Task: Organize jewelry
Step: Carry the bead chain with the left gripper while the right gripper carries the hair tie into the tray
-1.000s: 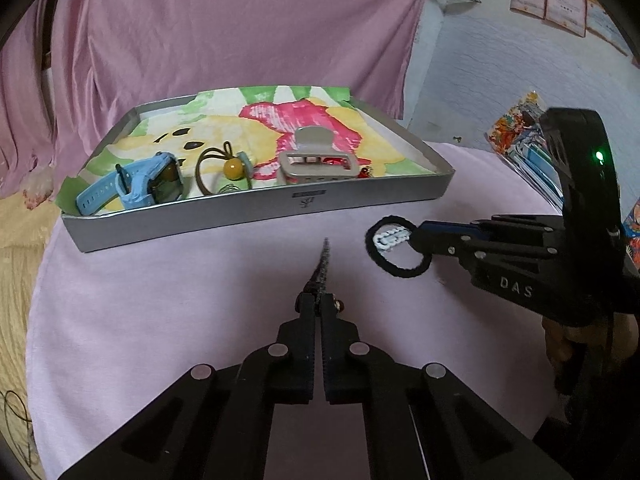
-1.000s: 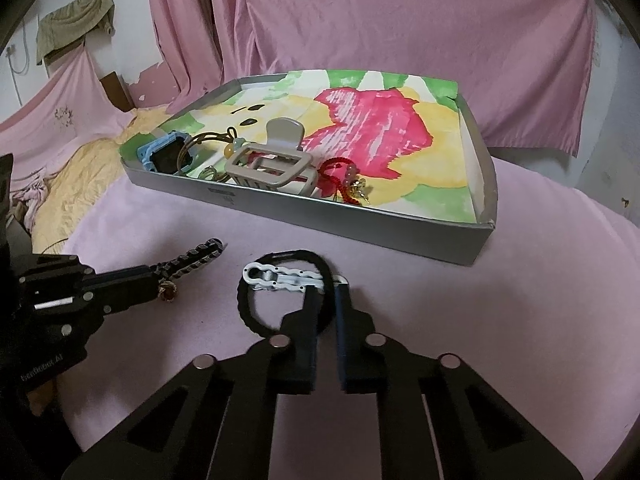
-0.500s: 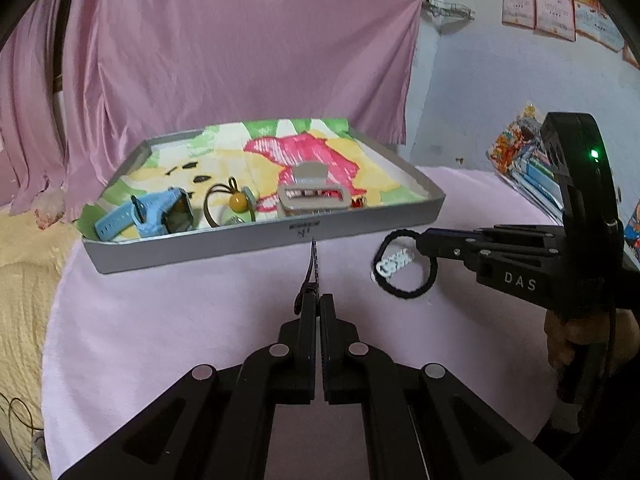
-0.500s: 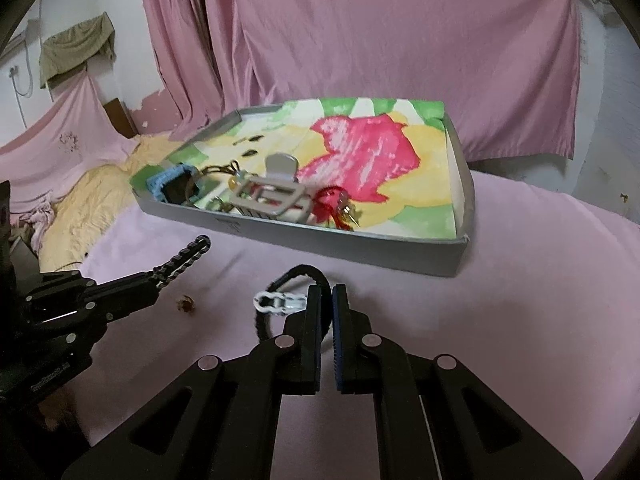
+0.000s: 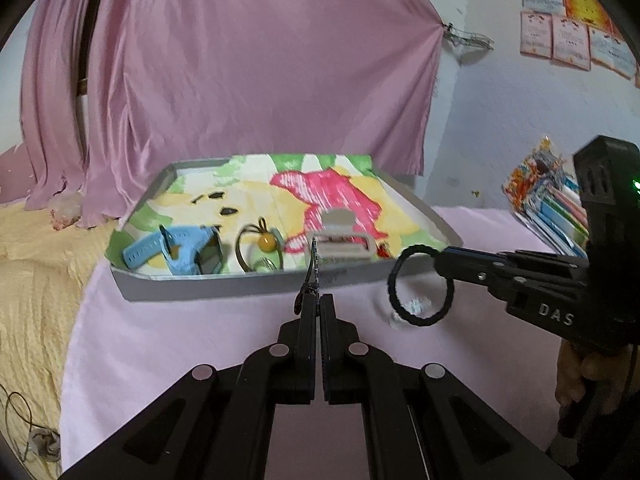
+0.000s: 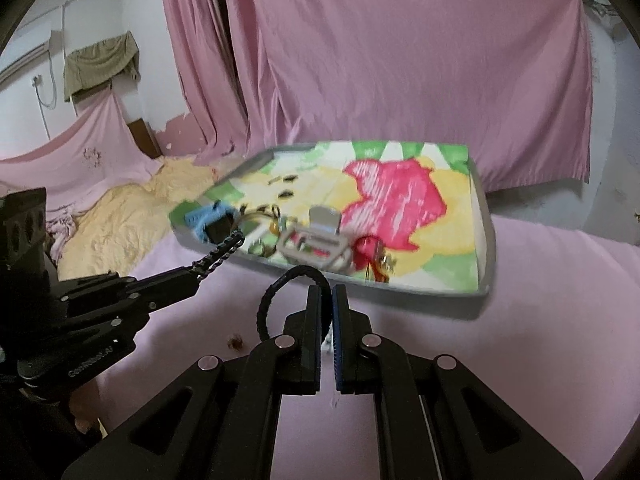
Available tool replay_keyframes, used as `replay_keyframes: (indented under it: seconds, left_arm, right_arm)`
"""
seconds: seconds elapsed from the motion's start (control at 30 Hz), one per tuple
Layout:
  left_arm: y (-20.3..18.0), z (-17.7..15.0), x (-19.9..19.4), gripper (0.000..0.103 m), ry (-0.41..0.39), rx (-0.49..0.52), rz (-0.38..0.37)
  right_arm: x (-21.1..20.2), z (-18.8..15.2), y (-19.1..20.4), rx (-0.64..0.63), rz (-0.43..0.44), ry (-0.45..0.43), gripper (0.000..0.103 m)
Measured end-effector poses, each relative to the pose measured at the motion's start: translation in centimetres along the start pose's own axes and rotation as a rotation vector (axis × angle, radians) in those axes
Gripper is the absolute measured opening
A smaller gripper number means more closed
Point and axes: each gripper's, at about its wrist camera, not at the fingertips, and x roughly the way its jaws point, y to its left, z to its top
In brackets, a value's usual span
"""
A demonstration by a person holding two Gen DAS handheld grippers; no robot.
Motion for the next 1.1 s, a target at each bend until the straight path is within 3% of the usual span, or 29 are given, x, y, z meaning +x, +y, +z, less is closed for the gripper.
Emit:
replay_keyframes:
  seconds: [0.17, 0.53, 0.7, 1.1]
  left_arm:
    - [0.9, 1.5, 1.2, 0.002, -0.029, -0.048, 0.019]
    - [1.2, 4.7, 5.2, 0.002, -0.011, -0.055, 0.072]
    - [1.2, 4.9, 6.9, 0.002, 0.029, -0.052, 0.080]
    - [1.8, 4.1, 9.2, 0.002, 0.115, -0.074, 0.069]
  right_arm:
    - [0.1, 1.6, -1.6, 0.052, -0.033, -0.077, 0.005]
    - [2.6, 3.5, -4.7, 0.131, -0.121, -0.124, 0.005]
    - [4.1, 3.6, -5.7, 0.155, -0.144, -0.087, 0.005]
    - [7.6, 2.5, -6.0, 0.175, -0.093, 0.038, 0.005]
